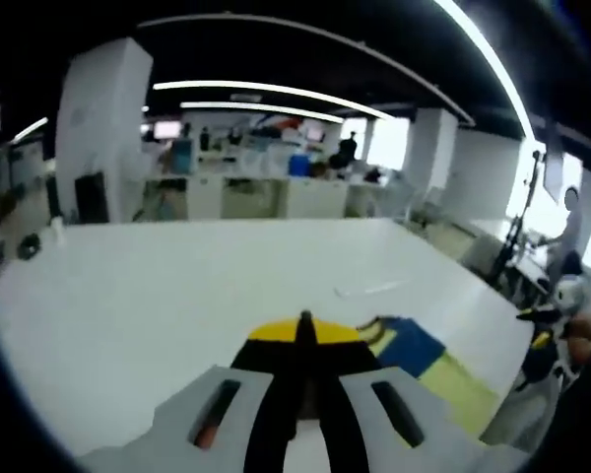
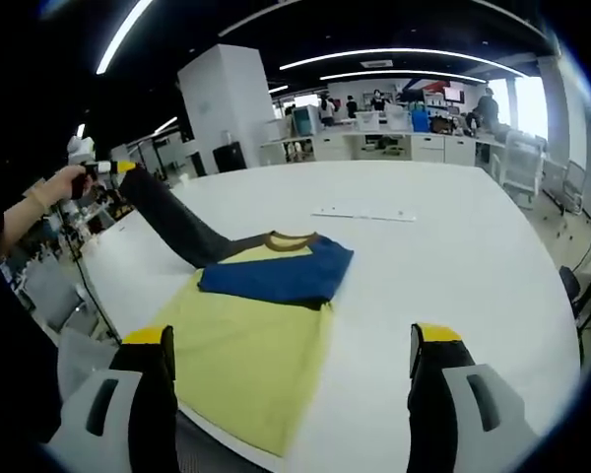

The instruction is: Fold the garment on the visible template until the final outline fits inside the template.

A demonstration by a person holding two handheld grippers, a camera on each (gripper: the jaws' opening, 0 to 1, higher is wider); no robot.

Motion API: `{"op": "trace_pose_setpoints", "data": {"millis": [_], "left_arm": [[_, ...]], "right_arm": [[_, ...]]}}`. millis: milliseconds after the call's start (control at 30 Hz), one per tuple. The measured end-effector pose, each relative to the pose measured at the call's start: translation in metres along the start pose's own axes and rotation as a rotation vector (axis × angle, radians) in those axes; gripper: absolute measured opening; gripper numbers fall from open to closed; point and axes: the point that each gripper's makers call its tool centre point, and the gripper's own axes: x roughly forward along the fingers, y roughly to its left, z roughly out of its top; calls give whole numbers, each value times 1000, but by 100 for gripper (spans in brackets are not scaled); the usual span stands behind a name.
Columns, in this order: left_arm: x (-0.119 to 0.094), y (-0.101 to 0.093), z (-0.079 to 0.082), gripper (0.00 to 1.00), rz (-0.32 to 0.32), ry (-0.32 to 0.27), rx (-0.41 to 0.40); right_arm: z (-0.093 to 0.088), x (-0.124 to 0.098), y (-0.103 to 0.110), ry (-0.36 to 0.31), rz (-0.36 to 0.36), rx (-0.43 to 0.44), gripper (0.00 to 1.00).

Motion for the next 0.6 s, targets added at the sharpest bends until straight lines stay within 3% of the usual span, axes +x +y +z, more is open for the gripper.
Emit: {"op": "trace_pose_setpoints", "data": {"millis": [267, 600], "left_arm": [[12, -40, 11, 0, -76, -1, 36], [43, -97, 6, 0, -190, 23, 27]], "right_arm": [[-3, -8, 3, -3, -1, 2, 99], [9, -7, 9, -13, 18, -34, 99]]}}
